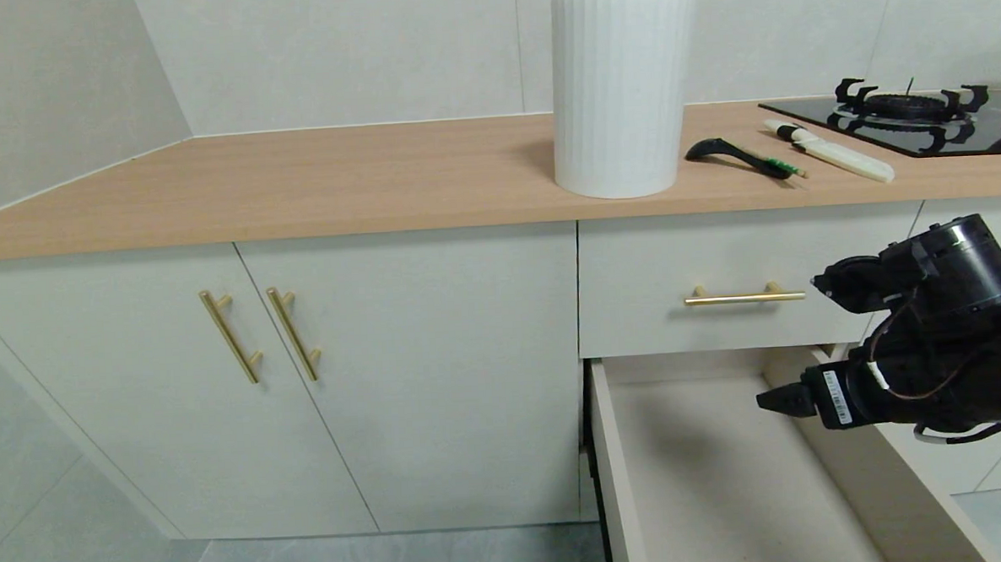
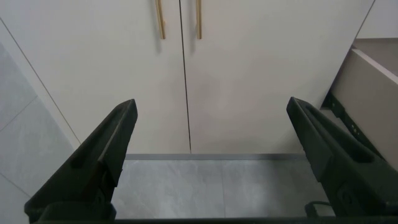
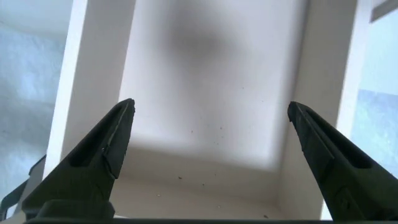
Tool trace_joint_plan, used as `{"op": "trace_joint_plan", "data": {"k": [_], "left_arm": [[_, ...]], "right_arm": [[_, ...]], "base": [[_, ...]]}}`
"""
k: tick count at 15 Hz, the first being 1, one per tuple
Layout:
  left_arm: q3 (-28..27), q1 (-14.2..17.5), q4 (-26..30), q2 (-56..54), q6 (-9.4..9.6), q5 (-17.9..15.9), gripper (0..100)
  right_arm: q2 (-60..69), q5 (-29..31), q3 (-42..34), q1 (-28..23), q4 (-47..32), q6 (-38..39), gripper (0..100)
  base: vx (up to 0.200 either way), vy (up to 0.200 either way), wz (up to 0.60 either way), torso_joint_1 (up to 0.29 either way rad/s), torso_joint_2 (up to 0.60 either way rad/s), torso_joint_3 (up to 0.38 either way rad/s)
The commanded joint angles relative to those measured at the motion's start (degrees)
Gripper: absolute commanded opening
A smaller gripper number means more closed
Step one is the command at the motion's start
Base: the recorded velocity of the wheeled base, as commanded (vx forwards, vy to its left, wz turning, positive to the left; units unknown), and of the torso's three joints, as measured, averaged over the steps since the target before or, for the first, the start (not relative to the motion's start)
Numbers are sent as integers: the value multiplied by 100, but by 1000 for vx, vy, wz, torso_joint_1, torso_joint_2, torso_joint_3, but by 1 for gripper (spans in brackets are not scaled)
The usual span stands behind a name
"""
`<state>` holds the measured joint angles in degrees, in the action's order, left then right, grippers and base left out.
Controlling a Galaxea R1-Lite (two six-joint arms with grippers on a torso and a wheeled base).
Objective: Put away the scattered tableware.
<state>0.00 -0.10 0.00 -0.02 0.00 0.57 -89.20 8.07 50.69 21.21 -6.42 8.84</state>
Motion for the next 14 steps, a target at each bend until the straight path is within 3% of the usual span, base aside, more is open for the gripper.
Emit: {"op": "trace_joint_plan", "data": {"k": [1, 7, 14], "left_arm": [[0, 1, 0, 2, 0, 4, 100], [0, 1, 0, 2, 0, 4, 100], [0, 1, 0, 2, 0, 4, 100]], "right_arm": [[113, 2, -77, -29, 27, -31, 100], [148, 116, -173, -29, 27, -154, 100], [113, 186, -200, -29, 133, -181, 100]], "base": [[0, 0, 0, 0, 0, 0], [0, 0, 0, 4, -45, -33], [0, 0, 0, 125, -406, -287]]}}
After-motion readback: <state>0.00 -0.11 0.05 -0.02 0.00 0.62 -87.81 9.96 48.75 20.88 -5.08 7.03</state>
